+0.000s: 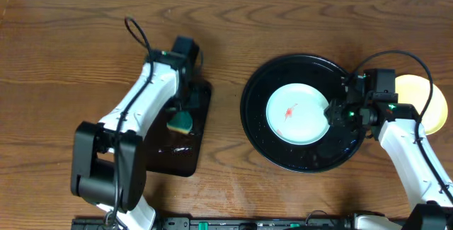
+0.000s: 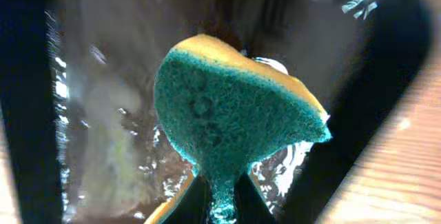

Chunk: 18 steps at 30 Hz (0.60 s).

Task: Clean dirty plates on tray and stack at the side
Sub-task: 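Carry the sponge with the left gripper onto the pale green plate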

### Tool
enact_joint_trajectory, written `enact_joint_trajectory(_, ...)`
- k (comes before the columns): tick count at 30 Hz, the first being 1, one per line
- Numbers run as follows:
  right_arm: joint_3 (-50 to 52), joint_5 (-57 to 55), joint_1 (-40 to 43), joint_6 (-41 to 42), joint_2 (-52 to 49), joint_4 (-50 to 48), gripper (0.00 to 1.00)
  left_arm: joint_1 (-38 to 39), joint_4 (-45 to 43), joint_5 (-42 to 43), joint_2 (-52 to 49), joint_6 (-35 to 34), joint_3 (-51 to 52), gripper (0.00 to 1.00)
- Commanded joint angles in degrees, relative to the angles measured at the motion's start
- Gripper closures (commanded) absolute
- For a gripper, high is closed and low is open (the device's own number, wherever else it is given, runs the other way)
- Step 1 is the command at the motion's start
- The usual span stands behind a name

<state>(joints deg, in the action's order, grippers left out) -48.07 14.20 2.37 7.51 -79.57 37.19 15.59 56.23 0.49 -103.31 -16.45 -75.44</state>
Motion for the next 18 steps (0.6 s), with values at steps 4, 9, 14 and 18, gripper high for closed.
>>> enact_joint_trajectory(4, 0.33, 0.11, 2.62, 0.5, -3.32, -0.55, 0.64, 3.41, 1.92, 3.8, 6.27, 0.2, -9.27, 0.93)
enact_joint_trajectory(9, 0.31, 4.74, 2.01, -1.99, -9.05, -4.76, 0.7, 8.57, -4.66, 14.14, 6.93, -2.54, -9.11, 0.93)
enact_joint_trajectory(14, 0.31, 4.79, 1.6, -0.22, -14.25, -7.56, 0.82, 16.06, -12.85, 15.19, 3.58, -4.28, -9.11, 0.93)
enact_joint_trajectory(18, 0.33, 4.96, 1.25, 0.17, -16.9, -7.65, 0.89, 22.18, -19.21, 15.39, -0.13, -5.27, -9.11, 0.93)
